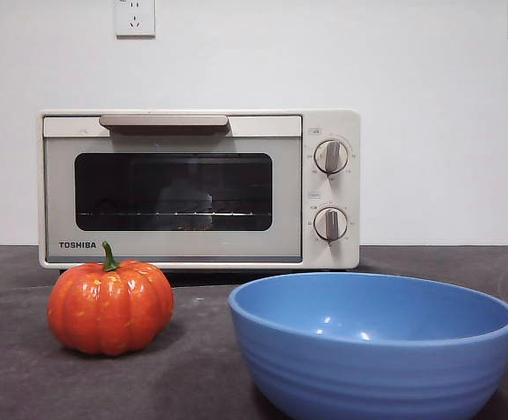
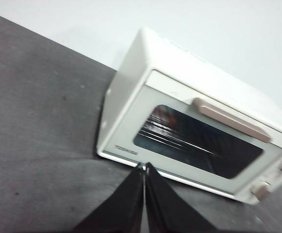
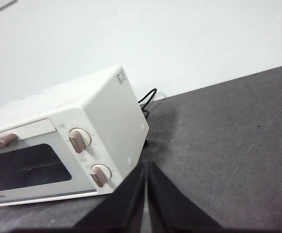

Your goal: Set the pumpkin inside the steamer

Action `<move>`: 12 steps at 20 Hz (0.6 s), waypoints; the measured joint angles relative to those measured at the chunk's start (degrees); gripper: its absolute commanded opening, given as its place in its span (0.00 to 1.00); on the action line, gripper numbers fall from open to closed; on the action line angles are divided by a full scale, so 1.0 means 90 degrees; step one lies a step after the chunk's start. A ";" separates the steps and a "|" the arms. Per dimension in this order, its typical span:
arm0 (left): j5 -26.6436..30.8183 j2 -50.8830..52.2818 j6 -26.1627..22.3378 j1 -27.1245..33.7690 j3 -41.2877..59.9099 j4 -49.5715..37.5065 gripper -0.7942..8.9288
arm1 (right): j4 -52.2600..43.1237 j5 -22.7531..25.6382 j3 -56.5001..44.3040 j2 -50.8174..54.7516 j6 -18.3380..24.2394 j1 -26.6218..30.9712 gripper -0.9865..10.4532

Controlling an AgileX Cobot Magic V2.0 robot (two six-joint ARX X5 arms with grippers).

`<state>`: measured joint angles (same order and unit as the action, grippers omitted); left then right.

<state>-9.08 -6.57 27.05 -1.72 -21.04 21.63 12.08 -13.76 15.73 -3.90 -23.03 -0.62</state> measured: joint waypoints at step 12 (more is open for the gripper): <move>-0.1248 -0.2021 -0.1467 0.0000 -0.2242 0.1727 0.10 | 0.1829 -0.1498 0.2538 -0.2356 0.0784 -0.0002 0.09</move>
<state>-20.32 -24.75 13.85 -1.72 -41.21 37.17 28.53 -27.24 38.57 -25.10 -15.97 -0.64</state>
